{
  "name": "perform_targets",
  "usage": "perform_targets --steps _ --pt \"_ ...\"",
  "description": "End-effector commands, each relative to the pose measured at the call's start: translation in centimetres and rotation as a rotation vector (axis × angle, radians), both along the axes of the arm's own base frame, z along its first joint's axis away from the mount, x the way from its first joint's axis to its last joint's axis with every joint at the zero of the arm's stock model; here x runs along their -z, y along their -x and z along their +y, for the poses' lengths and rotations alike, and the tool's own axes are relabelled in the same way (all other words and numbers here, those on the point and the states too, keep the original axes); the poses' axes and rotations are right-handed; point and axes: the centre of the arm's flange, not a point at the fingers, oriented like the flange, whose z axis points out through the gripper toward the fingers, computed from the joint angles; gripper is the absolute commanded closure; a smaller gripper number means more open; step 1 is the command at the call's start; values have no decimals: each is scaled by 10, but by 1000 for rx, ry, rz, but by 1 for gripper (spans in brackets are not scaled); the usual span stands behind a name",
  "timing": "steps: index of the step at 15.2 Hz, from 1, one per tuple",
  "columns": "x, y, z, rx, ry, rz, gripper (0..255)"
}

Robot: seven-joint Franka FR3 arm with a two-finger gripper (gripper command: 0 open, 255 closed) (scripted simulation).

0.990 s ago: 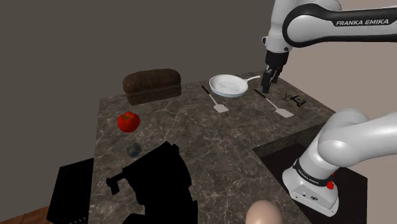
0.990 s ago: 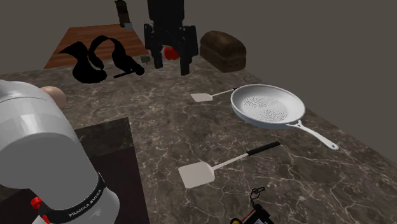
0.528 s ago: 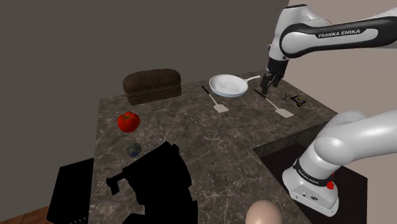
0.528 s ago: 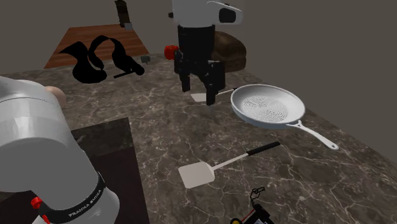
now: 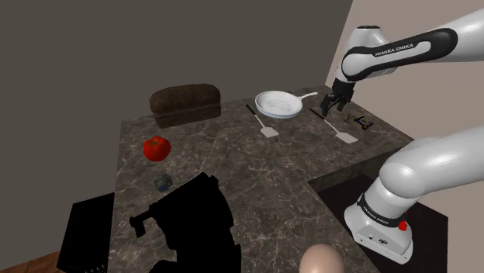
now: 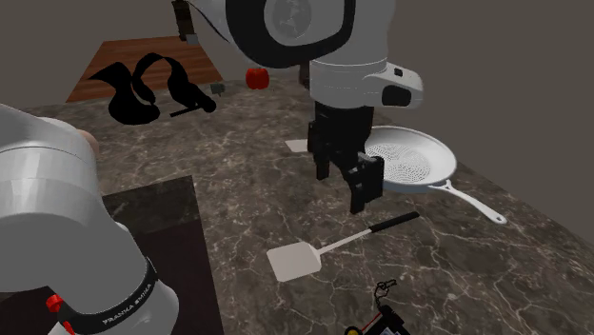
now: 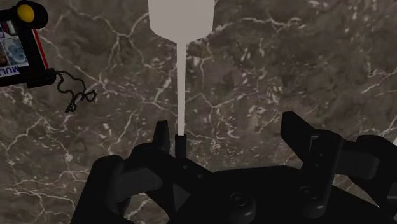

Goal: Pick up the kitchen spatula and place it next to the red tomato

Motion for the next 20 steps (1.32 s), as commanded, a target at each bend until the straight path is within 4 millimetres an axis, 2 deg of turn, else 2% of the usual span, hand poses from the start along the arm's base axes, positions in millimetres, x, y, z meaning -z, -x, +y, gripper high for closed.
perform_targets --steps 1,3,10,18,19,20 --pt "17 4 -22 53 -3 -21 0" --pt "29 8 -39 92 -7 -36 0" --pt "66 6 -40 92 -7 -36 0" --pt "69 6 -40 92 -7 -36 0" --pt "69 6 -40 92 -7 -36 255" --pt "69 6 -40 92 -7 -36 255"
